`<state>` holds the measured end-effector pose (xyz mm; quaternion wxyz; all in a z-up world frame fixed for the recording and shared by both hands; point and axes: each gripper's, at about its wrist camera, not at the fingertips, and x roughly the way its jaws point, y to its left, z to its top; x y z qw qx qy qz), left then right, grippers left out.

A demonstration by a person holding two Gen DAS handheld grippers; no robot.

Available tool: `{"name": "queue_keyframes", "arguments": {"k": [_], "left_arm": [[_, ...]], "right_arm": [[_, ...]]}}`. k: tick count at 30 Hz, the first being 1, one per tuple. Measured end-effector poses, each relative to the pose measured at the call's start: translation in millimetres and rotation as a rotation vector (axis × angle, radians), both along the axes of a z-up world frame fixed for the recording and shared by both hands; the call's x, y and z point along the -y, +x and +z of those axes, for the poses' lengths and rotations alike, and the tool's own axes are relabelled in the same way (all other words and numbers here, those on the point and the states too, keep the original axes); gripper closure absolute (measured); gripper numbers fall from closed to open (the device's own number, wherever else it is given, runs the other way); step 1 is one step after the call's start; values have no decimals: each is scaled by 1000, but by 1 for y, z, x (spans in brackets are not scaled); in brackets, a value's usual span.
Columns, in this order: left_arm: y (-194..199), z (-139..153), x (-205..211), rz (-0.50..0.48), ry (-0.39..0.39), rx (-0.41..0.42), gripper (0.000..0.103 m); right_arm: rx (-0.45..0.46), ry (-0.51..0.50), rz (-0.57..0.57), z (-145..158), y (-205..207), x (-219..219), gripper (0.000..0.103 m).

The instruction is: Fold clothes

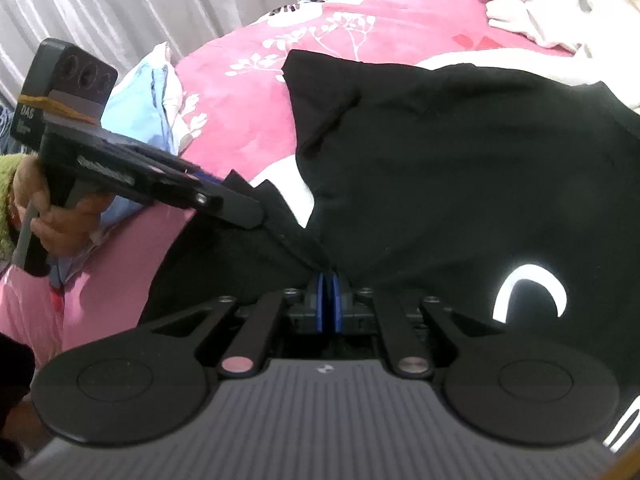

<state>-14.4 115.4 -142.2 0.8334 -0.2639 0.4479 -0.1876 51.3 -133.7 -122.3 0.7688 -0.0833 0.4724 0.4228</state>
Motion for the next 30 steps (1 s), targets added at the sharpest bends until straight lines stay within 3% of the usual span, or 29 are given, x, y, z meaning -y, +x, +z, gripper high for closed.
{"name": "queue_keyframes", "arguments": {"k": [2,3,4,6,11,14,17,23,30], "left_arm": [[-6,6,-1,6,9,22,96],[-9,9,-3,10,6,29,96],[-12,12,-4,14,3,32,96],[-17,15,-7,26,18,35,96],[-17,9,-13,54,35,-1,95],[-18,8,-13,65,40,1,95],[-18,7,-10,65,59,2,95],[-15,8,-8,69,83,-4,95],[-15,10,-4,82,115,-8,94]], "right_arm": [[-27,13,-23,4,5,3,98],[-29,27,-45,9,7,10,93],[-31,40,-67,14,10,16,80],[-4,56,-128,30,13,35,71],[118,63,-355,82,6,110,71],[218,4,-449,110,-30,156,71],[258,-84,-461,118,-85,183,71],[300,-341,-325,81,-180,192,71],[352,-514,-179,46,-206,180,71]]}}
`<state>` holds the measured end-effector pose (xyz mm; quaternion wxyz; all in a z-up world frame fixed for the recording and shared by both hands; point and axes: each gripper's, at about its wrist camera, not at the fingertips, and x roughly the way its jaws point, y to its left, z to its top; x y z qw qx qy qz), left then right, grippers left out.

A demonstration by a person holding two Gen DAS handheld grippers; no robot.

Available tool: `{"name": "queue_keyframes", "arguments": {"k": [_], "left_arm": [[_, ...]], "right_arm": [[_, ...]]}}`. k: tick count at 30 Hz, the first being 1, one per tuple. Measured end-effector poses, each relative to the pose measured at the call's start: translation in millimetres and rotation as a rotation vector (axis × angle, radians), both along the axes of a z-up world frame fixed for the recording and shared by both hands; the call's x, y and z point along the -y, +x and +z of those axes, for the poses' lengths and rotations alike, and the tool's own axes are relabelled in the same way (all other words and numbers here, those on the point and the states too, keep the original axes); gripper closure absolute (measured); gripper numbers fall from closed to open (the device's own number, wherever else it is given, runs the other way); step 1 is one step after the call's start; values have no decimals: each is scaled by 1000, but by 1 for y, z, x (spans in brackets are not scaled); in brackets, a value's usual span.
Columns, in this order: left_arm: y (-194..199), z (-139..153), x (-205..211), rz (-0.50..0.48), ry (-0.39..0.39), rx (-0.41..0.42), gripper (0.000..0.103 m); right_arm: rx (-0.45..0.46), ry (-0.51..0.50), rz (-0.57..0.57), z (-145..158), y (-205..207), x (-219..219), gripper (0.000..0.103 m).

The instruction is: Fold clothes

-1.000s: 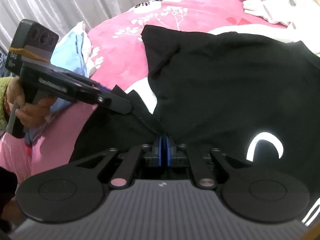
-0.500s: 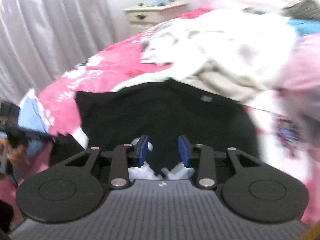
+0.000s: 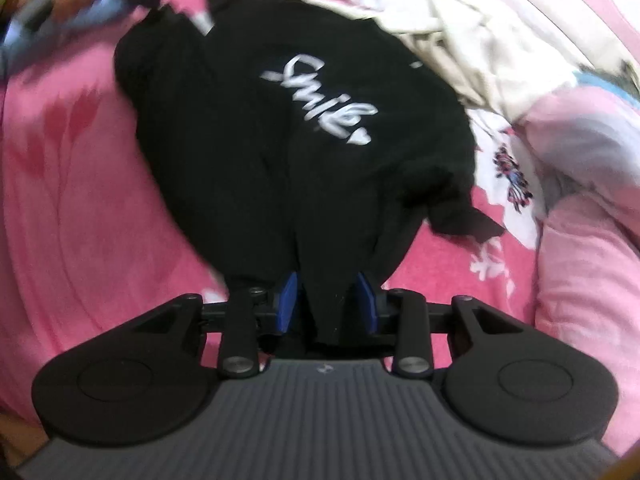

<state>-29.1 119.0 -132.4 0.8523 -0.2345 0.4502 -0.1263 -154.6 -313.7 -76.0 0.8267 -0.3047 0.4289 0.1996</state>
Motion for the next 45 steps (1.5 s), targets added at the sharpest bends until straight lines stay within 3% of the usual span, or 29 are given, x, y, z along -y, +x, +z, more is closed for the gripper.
{"name": "queue_keyframes", "arguments": {"k": [2,3,4,9,12,15,18,20,23,25,26,29,38,39,40,41,45], "left_arm": [[0,1,1,4,6,1,94],[-1,1,1,4,9,2,94],[-1,1,1,2,14,4,94],[-1,3,2,-9,24,15,94],[0,1,3,-12,23,10,94],[0,-1,5,-14,28,7,94],[1,-1,4,-21,27,10,94],[1,-2,3,-27,20,9,93],[2,-3,-1,-40,-5,8,89],[3,-2,-4,-50,-14,8,85],[3,-1,-6,-52,-11,10,83],[2,3,-13,-47,1,21,81],[4,3,-10,-193,14,56,64],[5,3,-11,-196,9,60,64],[5,2,-12,-198,3,64,63],[8,1,-12,-200,1,68,63],[17,-2,-10,-216,-7,84,63]], "right_arm": [[-12,-53,32,-11,0,-2,73],[-25,-53,25,-13,3,1,78],[-39,-48,16,-15,6,3,92],[-64,307,-278,17,37,56,96],[-100,525,-522,16,68,104,95],[-145,675,-728,4,88,139,89],[-105,776,-827,5,82,159,88],[-82,800,-833,8,78,166,85],[-94,791,-756,7,71,163,65],[-126,765,-679,1,76,161,44],[-131,717,-647,-1,76,156,43],[-136,596,-566,-5,76,143,43],[-204,557,-431,-22,102,134,45],[-212,567,-425,-22,104,134,51],[-220,577,-420,-21,105,135,67],[-229,584,-414,-21,106,134,72],[-251,598,-408,-24,109,134,71]]}}
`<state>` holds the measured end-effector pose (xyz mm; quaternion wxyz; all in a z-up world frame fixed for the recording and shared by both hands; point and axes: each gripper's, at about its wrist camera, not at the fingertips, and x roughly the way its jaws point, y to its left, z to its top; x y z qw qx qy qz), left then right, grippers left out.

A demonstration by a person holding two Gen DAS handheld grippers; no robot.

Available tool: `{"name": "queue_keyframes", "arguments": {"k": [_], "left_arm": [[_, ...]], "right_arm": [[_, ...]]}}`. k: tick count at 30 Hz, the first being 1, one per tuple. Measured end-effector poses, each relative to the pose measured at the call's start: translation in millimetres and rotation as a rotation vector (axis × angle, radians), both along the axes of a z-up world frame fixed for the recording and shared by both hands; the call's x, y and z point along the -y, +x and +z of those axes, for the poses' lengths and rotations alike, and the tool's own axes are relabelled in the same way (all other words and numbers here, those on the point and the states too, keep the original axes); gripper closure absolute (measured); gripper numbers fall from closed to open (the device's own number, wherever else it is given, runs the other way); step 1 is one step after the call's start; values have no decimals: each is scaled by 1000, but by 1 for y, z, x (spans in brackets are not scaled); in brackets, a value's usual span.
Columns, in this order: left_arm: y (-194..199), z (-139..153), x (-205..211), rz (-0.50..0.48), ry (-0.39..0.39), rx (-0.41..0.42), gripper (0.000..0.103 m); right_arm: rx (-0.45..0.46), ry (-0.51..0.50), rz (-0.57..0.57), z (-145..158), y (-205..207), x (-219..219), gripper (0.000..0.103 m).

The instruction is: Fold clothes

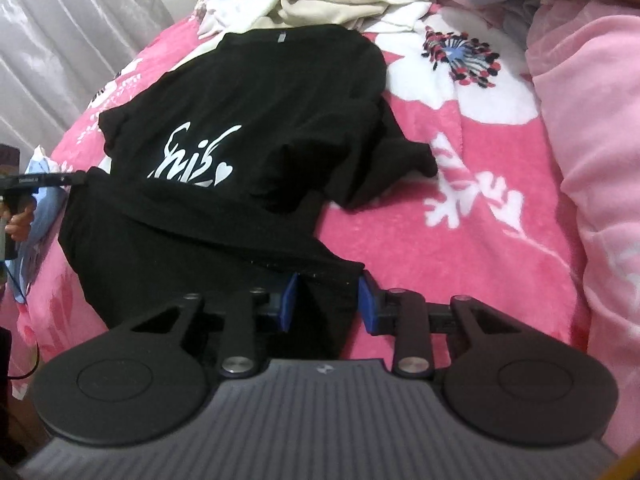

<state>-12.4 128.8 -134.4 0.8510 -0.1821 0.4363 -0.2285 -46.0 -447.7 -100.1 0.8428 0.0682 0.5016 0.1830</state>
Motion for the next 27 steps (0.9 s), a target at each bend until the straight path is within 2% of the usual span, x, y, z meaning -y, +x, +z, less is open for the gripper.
{"name": "queue_keyframes", "arguments": {"k": [4,7,8,9,10,13,16,19,22,23,25,27], "left_arm": [[6,-2,7,-36,-1,20,72],[7,-5,12,-42,6,23,95],[5,-2,14,-32,9,29,95],[3,0,15,-22,12,36,96],[0,7,15,-14,8,49,96],[-17,38,9,21,-55,96,97],[-30,73,-2,51,-132,151,97],[-24,101,-10,106,-181,169,97],[14,148,-3,162,-145,199,97],[36,176,1,184,-136,224,98],[66,240,3,234,-143,306,98],[76,332,3,272,-178,481,98]], "right_arm": [[-10,26,-12,-8,4,1,70],[-9,52,-41,-11,6,4,74],[-6,60,-52,-11,6,5,79],[-1,62,-66,-8,3,7,94],[6,65,-80,-5,0,8,98],[70,132,-120,24,-28,14,100],[172,201,-162,59,-59,14,100],[290,280,-235,89,-63,17,100],[397,350,-316,120,-33,25,100],[436,377,-335,138,-16,28,100],[555,419,-361,193,20,37,100],[710,449,-358,267,41,39,100]]}}
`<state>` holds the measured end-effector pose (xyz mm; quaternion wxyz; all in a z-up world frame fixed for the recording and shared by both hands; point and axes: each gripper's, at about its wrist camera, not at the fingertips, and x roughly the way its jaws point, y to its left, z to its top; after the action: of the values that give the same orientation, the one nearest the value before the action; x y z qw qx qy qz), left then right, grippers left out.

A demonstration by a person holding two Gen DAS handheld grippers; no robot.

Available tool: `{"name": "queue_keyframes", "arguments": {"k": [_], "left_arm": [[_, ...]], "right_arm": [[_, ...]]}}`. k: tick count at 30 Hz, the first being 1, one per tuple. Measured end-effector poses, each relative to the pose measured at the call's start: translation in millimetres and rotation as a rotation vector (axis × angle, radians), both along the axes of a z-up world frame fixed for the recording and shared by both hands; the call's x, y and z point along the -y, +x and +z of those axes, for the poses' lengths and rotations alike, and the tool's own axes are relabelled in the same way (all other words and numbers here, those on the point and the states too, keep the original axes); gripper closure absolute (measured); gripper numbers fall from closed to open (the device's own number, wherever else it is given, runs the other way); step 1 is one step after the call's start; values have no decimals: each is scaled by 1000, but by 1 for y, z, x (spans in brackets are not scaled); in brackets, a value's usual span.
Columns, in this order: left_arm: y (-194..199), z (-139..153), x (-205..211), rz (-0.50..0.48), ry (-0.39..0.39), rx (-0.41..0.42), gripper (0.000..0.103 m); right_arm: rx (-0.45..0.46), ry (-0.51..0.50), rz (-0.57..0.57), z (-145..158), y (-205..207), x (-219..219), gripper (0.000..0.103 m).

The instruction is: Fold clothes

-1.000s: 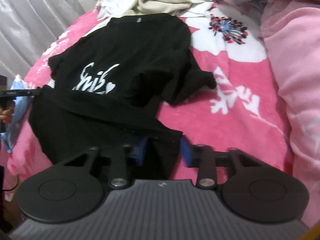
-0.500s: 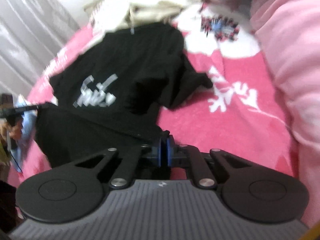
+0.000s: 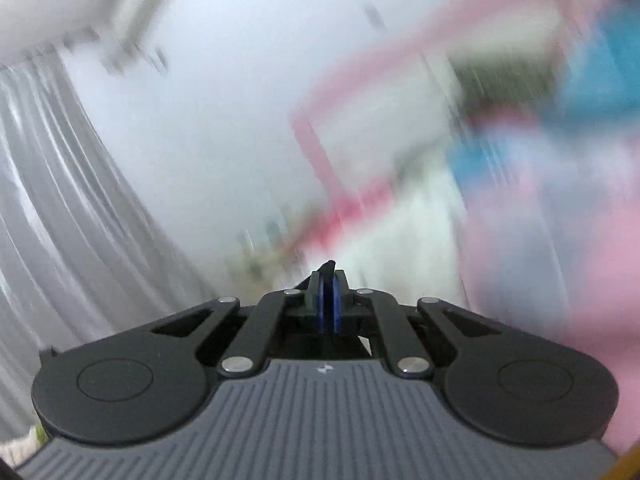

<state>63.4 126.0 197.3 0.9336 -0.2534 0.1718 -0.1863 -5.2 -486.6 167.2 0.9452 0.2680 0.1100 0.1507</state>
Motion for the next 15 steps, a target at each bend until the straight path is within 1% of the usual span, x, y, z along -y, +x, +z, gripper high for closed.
{"name": "queue_keyframes", "arguments": {"k": [1,3,4,5,9,10,11,13,15], "left_arm": [[-5,36,3,10,17,78,98],[-29,111,11,27,95,248,98],[-45,139,14,28,125,316,98],[-62,159,15,22,148,370,97],[-136,182,15,-20,247,496,97],[-152,176,15,-25,272,504,97],[-167,165,14,-34,290,494,97],[-195,137,12,-60,316,461,97],[-218,104,8,-88,326,400,97]], "right_arm": [[80,-11,2,40,2,-2,100],[221,-65,11,109,-10,-9,100],[290,-92,15,143,-16,-12,100],[343,-122,21,170,-30,-16,101],[459,-199,69,211,-87,-25,100],[465,-209,89,209,-101,-27,100],[461,-215,104,202,-113,-27,100],[422,-213,140,179,-133,-27,100],[363,-197,175,146,-151,-27,100]]}}
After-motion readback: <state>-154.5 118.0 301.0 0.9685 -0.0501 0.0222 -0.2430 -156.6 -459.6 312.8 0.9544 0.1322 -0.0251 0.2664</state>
